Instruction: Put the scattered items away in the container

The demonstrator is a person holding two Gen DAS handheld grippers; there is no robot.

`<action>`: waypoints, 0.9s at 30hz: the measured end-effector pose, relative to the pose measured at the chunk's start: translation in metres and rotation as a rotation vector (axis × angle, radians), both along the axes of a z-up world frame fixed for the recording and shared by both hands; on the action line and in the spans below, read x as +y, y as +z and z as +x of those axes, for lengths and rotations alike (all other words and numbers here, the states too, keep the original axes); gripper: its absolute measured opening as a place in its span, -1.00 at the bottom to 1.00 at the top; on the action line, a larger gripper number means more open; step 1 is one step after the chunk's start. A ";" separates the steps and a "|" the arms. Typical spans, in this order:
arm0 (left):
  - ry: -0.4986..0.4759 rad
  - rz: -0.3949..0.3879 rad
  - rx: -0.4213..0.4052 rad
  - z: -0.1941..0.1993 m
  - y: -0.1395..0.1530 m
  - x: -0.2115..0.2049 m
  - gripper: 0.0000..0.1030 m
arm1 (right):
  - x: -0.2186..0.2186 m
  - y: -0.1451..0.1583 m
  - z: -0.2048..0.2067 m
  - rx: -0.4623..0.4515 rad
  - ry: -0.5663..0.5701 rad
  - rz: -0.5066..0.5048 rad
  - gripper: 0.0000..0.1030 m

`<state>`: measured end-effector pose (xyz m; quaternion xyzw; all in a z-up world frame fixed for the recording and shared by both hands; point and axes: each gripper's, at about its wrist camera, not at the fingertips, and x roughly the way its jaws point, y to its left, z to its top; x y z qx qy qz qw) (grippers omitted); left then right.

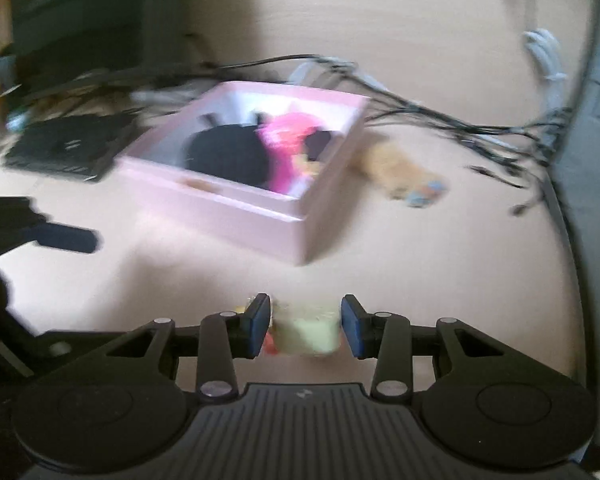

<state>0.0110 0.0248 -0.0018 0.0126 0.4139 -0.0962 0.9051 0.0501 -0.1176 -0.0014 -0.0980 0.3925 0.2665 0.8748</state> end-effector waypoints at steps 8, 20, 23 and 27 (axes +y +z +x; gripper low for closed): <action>0.151 0.016 0.013 -0.013 0.004 0.014 0.94 | -0.019 0.027 0.033 -0.110 -0.034 0.124 0.19; 0.283 0.031 -0.012 -0.022 0.019 0.015 0.96 | 0.000 -0.036 0.183 -0.105 -0.288 -0.058 -0.36; 0.286 0.026 -0.009 -0.026 0.018 0.013 0.96 | -0.005 -0.041 0.163 -0.148 -0.246 -0.113 -0.36; 0.266 0.019 -0.002 -0.027 0.016 0.009 0.96 | -0.015 -0.040 0.121 -0.189 -0.203 -0.168 -0.36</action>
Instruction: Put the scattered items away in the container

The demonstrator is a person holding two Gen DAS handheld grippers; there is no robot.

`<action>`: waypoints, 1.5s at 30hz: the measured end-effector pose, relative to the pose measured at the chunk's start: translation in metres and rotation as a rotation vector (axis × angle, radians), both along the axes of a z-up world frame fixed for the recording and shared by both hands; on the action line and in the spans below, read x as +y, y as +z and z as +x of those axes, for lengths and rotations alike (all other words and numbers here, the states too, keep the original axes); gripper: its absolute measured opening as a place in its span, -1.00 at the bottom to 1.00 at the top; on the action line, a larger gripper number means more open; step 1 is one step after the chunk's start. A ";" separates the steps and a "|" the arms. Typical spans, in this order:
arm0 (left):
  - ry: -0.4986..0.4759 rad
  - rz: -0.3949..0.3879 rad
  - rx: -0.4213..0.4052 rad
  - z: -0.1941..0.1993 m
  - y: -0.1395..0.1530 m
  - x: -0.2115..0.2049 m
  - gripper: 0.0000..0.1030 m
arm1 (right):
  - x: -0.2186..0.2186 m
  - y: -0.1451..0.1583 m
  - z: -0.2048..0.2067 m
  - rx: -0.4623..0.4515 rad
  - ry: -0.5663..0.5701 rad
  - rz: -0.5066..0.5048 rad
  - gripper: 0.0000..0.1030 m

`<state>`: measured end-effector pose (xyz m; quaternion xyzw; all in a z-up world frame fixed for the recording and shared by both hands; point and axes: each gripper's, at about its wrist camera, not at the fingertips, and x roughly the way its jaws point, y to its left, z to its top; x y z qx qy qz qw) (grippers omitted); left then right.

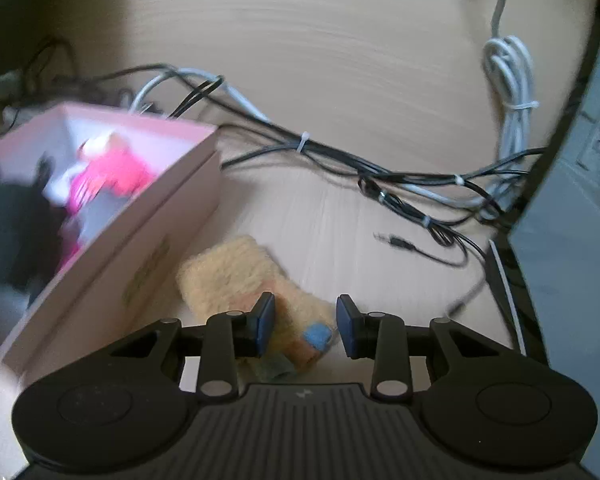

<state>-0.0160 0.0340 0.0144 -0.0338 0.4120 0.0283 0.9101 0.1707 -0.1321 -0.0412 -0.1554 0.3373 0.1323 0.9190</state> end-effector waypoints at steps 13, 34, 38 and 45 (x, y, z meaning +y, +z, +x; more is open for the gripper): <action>-0.197 -0.006 0.039 0.007 -0.017 -0.035 0.97 | -0.053 0.002 -0.143 0.014 -0.107 0.009 0.32; -0.385 0.079 -0.037 0.047 -0.053 -0.105 0.76 | -0.079 0.002 -0.211 0.008 -0.189 0.045 0.75; -0.379 0.077 -0.007 0.050 -0.057 -0.103 0.31 | -0.078 0.001 -0.209 0.011 -0.193 0.046 0.86; -0.286 0.076 0.004 0.040 -0.052 -0.078 0.19 | -0.063 -0.001 -0.200 0.013 -0.204 0.018 0.95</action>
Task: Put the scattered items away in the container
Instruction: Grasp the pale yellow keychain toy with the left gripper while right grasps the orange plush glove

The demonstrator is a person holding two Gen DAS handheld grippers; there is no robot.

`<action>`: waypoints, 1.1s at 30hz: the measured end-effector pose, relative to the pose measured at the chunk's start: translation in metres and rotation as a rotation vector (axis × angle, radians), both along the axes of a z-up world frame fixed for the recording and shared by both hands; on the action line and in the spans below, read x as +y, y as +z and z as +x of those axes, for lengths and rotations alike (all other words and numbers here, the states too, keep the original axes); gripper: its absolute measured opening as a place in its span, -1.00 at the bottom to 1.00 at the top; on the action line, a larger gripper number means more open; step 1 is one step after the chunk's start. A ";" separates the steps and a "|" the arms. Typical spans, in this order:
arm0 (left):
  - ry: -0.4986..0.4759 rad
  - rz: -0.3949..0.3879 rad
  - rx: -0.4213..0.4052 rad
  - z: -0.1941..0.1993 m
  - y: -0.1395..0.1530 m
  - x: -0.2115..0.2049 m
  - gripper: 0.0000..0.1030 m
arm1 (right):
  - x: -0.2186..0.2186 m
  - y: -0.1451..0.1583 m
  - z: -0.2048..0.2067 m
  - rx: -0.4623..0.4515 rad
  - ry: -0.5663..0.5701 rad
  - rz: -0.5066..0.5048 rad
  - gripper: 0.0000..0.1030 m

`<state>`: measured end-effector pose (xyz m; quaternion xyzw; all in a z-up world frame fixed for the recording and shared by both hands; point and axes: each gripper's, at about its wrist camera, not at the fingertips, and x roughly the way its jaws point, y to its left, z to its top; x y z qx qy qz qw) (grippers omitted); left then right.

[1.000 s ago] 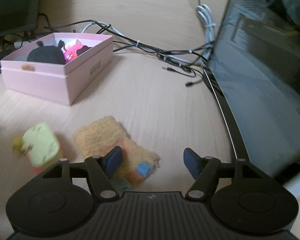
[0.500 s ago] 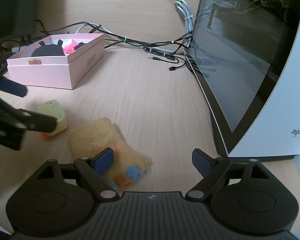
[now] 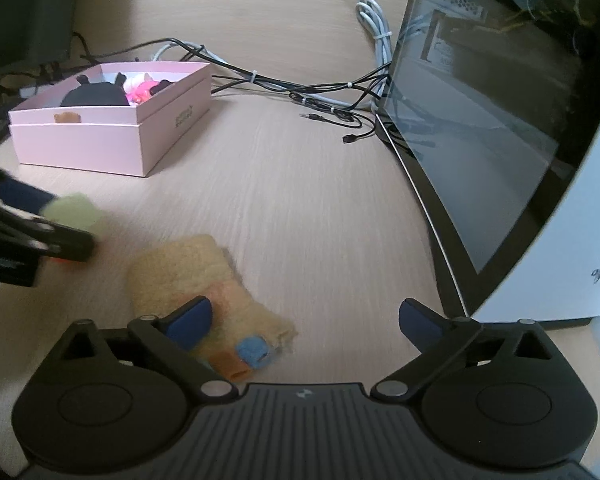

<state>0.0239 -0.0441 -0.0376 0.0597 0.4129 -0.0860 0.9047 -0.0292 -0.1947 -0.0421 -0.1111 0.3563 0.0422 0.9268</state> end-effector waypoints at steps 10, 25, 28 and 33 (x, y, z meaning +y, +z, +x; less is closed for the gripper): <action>0.174 -0.014 -0.022 -0.025 0.012 0.050 0.65 | 0.037 0.018 -0.005 -0.051 0.206 0.051 0.95; 0.217 -0.083 0.010 -0.056 0.011 0.072 0.79 | 0.057 0.008 0.014 0.068 0.267 0.099 0.10; 0.182 -0.084 -0.008 -0.055 0.012 0.066 0.79 | 0.046 0.007 0.015 0.068 0.226 0.106 0.10; 0.131 -0.063 -0.036 -0.040 0.007 0.049 0.71 | 0.042 0.006 0.003 0.054 0.230 0.085 0.22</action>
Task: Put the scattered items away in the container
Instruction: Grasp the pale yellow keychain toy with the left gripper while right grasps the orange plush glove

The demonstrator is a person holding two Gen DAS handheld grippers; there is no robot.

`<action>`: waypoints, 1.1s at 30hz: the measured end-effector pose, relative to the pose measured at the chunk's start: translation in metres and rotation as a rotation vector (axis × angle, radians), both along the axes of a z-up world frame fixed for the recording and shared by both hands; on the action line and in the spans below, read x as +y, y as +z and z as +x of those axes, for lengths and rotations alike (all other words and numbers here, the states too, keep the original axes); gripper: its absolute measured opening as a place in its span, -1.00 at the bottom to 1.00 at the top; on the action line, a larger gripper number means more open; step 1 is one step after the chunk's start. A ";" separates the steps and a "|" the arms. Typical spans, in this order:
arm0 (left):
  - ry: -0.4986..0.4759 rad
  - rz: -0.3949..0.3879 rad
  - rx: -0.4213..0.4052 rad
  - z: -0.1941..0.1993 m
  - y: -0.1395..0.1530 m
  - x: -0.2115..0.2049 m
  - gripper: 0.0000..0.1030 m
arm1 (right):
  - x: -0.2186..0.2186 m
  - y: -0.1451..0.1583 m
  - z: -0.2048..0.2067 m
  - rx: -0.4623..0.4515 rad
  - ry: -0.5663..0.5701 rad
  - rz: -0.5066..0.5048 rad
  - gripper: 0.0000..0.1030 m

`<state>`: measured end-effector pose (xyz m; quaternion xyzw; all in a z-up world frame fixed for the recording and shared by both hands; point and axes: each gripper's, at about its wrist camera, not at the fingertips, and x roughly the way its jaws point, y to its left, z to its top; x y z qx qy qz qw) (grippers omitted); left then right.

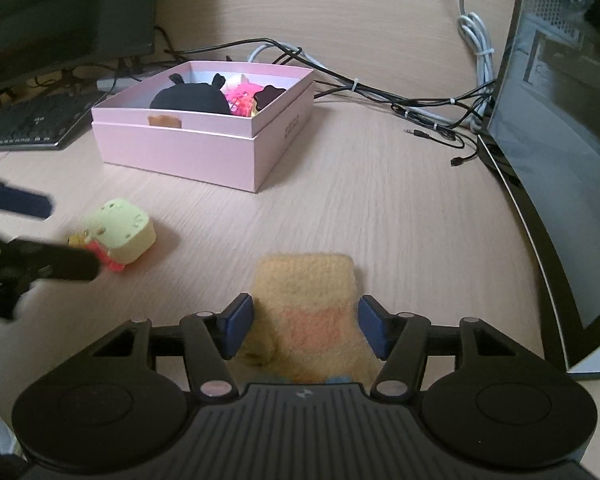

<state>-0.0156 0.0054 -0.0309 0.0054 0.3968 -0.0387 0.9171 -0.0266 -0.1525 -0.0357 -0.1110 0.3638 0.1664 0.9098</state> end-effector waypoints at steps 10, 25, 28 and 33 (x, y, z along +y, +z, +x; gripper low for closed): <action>-0.026 0.051 0.044 0.031 -0.021 -0.014 0.18 | -0.011 0.002 -0.002 0.017 -0.014 0.037 0.51; 0.020 0.015 0.037 0.002 -0.006 0.005 0.18 | -0.001 -0.006 0.017 0.069 0.003 0.065 0.32; 0.026 0.013 0.033 -0.002 -0.003 0.007 0.18 | 0.006 -0.003 0.016 0.078 0.026 0.064 0.07; 0.024 0.010 0.024 -0.008 0.002 0.012 0.18 | 0.020 0.006 0.013 0.071 0.063 0.060 -0.11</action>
